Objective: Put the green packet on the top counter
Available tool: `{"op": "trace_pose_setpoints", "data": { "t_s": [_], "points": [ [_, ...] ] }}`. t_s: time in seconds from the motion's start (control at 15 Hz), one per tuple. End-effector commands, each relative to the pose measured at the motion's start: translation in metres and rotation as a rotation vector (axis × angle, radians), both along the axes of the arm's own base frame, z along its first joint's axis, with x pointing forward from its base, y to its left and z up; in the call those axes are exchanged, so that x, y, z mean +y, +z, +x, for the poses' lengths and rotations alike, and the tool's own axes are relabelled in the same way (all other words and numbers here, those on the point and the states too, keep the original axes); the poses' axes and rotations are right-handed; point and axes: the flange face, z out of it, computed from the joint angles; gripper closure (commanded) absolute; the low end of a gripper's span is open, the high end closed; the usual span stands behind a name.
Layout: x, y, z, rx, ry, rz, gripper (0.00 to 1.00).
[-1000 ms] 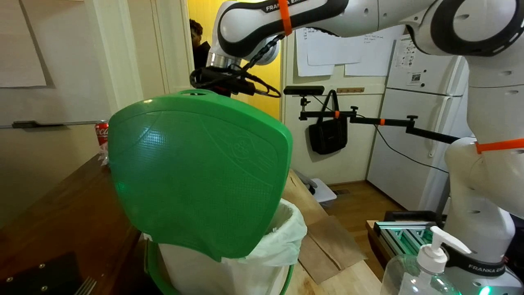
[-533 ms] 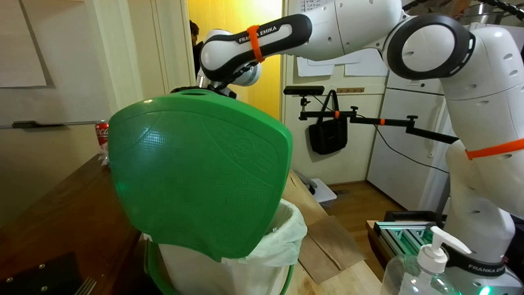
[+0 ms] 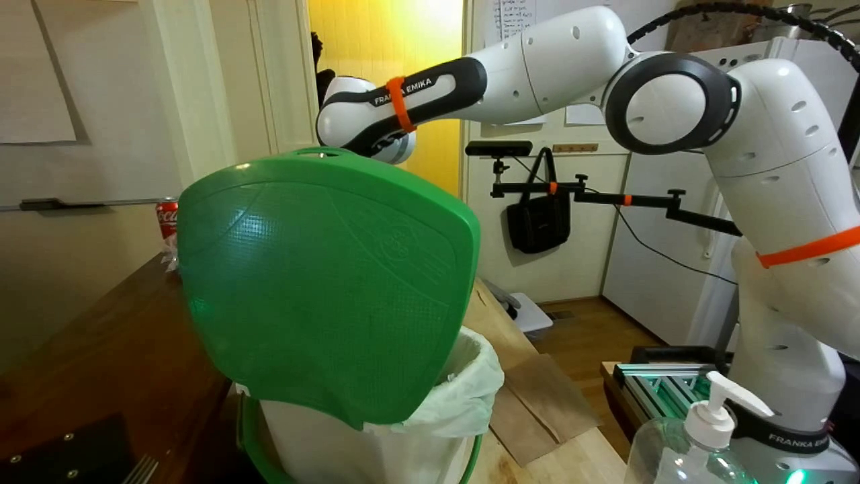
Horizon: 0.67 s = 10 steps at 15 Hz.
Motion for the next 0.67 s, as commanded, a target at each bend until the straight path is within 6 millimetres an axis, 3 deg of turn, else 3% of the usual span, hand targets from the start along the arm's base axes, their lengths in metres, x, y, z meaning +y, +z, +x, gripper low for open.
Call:
{"op": "trace_pose_setpoints", "data": {
  "t_s": [0.0,0.27,0.6],
  "points": [
    [0.006,0.005,0.004,0.02,-0.037,0.022,0.99],
    [0.017,0.052,-0.001,-0.003,-0.024,0.049,0.99],
    [0.044,0.137,0.0,-0.115,0.034,0.036,0.99]
  ]
}}
